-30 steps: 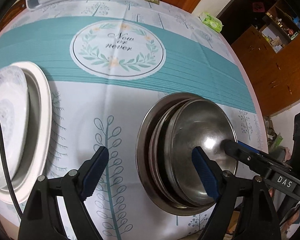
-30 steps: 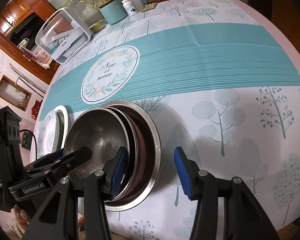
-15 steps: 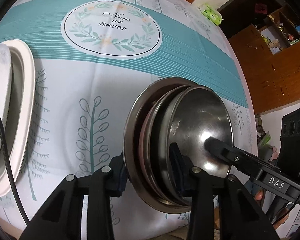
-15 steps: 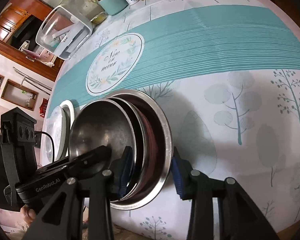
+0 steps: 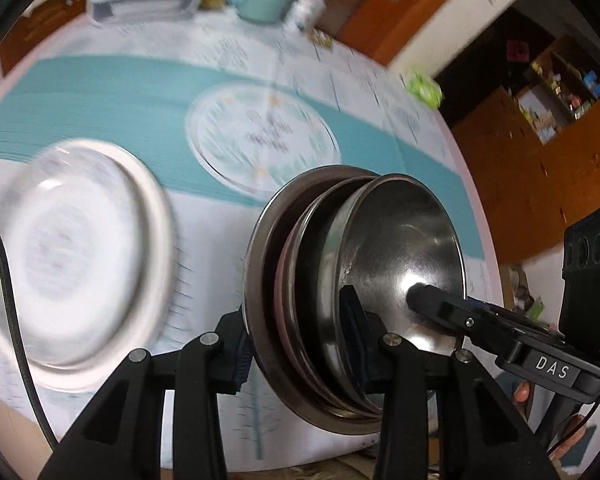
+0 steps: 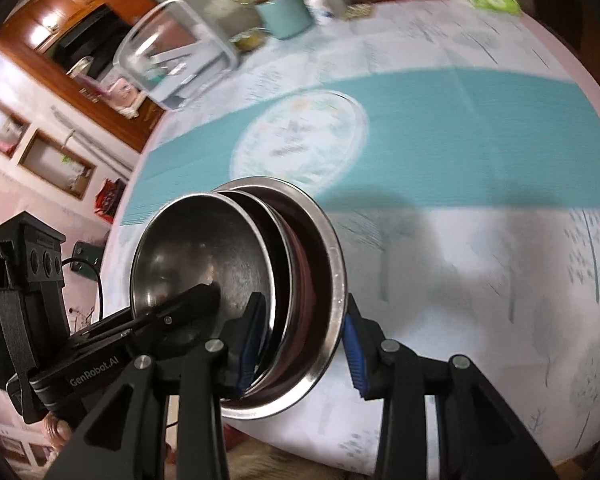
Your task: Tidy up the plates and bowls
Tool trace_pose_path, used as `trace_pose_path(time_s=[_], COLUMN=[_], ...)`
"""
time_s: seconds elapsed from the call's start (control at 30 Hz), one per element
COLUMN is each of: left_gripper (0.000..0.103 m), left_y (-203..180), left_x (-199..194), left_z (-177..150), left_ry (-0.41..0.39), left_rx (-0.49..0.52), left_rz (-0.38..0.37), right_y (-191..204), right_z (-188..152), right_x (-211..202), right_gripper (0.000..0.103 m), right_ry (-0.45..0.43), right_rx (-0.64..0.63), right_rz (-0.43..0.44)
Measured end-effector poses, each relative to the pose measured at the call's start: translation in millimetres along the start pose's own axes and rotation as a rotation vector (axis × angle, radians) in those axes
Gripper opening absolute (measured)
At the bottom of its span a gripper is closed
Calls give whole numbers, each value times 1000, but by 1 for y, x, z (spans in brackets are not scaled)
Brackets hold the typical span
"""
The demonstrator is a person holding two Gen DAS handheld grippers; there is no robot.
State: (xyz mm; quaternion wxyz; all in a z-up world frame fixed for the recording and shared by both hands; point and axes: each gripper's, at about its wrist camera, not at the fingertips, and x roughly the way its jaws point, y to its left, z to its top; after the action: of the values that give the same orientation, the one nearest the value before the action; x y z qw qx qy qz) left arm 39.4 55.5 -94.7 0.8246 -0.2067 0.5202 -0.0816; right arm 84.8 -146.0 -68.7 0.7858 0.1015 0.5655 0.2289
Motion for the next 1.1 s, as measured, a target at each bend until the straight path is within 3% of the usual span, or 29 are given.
trace_pose_path(time_s=[0.23,0.4,0.5,0.73,0.9,1.1], left_gripper=[37,37,37,38,38,39], left_y=[55,101,128,183,202,211], left_x=[-73,-102,-106,-76,-54,-44], left_z=[16,17,16,4,-1,2], left_ry=[-193,-271,-274,-194,-136,-131], left_rx=[-85,-162,-210,-310,-347,-345], left_rz=[108,192,223,243,221,204], right_y=[83,132,154,170,169,170], right_z=[23,33,37,40,37,37], right_x=[23,56,84,141,158,163], right_gripper=[37,37,37,37,37,37], right_ry=[6,28,61,159,187,182], right_rx=[-157,-238,-268,-261,-251,-254], right_rz=[73,118,131,104,76,58])
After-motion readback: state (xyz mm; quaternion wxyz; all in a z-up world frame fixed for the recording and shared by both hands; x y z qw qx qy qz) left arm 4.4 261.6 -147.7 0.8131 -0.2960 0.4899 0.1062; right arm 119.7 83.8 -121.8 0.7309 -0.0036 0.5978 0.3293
